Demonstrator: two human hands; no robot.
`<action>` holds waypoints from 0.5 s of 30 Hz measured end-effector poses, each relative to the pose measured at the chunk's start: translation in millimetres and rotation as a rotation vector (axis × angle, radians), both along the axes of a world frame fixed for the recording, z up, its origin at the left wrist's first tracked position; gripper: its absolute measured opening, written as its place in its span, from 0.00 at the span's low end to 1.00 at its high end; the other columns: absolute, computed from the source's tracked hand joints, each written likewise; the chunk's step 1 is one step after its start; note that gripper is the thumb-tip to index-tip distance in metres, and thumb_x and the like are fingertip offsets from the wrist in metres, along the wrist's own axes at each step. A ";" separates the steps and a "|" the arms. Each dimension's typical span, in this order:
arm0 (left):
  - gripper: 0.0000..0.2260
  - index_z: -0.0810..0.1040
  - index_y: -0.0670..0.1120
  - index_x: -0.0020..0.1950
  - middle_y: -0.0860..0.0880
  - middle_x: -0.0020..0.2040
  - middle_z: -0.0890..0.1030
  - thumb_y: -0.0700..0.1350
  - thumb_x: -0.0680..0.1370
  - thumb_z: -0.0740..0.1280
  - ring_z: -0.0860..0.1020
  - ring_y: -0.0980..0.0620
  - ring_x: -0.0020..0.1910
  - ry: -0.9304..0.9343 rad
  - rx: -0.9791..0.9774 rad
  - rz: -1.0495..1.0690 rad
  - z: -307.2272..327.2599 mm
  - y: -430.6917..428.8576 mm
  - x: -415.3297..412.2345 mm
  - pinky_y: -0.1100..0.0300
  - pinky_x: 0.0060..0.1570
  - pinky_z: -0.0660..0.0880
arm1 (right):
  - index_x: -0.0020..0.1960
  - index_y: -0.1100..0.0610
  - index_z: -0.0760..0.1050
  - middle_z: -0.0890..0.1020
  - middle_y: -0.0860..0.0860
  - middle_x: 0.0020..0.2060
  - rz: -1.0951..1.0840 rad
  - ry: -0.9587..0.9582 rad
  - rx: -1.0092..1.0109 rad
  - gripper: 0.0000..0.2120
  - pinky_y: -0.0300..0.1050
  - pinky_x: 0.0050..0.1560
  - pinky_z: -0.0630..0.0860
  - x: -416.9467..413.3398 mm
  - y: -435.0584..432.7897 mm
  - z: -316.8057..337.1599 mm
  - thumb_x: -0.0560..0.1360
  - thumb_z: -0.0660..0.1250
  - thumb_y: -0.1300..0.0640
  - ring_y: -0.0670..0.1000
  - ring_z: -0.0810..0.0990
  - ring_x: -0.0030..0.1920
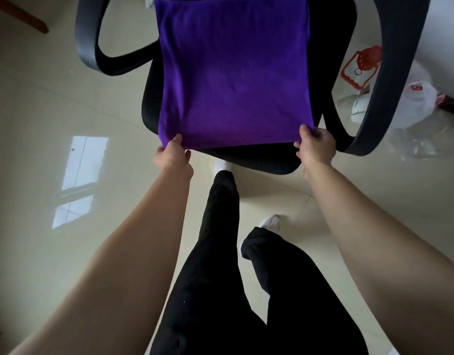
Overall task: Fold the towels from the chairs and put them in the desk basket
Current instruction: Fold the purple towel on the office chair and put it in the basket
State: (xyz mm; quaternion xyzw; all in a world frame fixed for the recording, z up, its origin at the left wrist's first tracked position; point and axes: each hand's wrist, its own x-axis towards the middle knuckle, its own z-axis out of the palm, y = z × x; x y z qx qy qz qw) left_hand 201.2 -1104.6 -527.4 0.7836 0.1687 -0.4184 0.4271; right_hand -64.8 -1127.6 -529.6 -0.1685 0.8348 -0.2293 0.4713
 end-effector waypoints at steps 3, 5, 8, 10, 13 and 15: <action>0.09 0.70 0.44 0.48 0.45 0.48 0.78 0.37 0.75 0.70 0.78 0.49 0.46 -0.020 0.083 -0.079 0.4 28.1 6.4 0.54 0.50 0.79 | 0.38 0.50 0.78 0.81 0.48 0.28 0.015 0.029 0.059 0.09 0.56 0.49 0.83 -0.2 24.2 1.5 0.72 0.67 0.46 0.53 0.82 0.34; 0.11 0.70 0.44 0.54 0.45 0.51 0.79 0.37 0.75 0.69 0.80 0.50 0.45 0.006 0.114 -0.112 -0.3 43.2 9.9 0.53 0.50 0.80 | 0.38 0.51 0.78 0.80 0.50 0.30 -0.001 -0.031 0.110 0.08 0.50 0.43 0.82 2.5 33.8 10.1 0.75 0.67 0.50 0.51 0.80 0.34; 0.12 0.71 0.44 0.56 0.47 0.47 0.80 0.39 0.76 0.69 0.81 0.53 0.39 0.011 0.140 -0.155 0.8 54.2 10.7 0.56 0.45 0.79 | 0.43 0.52 0.78 0.80 0.50 0.34 -0.009 -0.112 0.155 0.05 0.43 0.36 0.77 -3.0 41.9 13.7 0.76 0.69 0.52 0.49 0.81 0.36; 0.08 0.72 0.44 0.51 0.48 0.43 0.79 0.39 0.75 0.69 0.80 0.52 0.37 -0.029 0.157 -0.177 5.4 54.5 7.9 0.57 0.42 0.77 | 0.46 0.52 0.78 0.81 0.49 0.38 -0.023 -0.157 0.152 0.03 0.40 0.33 0.75 -6.1 40.9 18.0 0.77 0.69 0.53 0.46 0.81 0.36; 0.08 0.69 0.47 0.41 0.48 0.38 0.77 0.39 0.75 0.67 0.77 0.49 0.36 -0.092 0.133 -0.223 17.1 37.5 5.4 0.56 0.38 0.74 | 0.52 0.53 0.77 0.81 0.49 0.39 -0.044 -0.242 0.132 0.05 0.38 0.33 0.75 -1.5 23.7 29.7 0.77 0.68 0.54 0.45 0.81 0.35; 0.07 0.68 0.45 0.39 0.48 0.36 0.74 0.38 0.73 0.66 0.74 0.47 0.35 -0.121 0.102 -0.229 22.1 15.0 10.4 0.57 0.34 0.70 | 0.57 0.52 0.73 0.80 0.49 0.38 -0.055 -0.272 0.081 0.08 0.38 0.33 0.75 5.4 2.7 36.1 0.78 0.68 0.55 0.44 0.80 0.33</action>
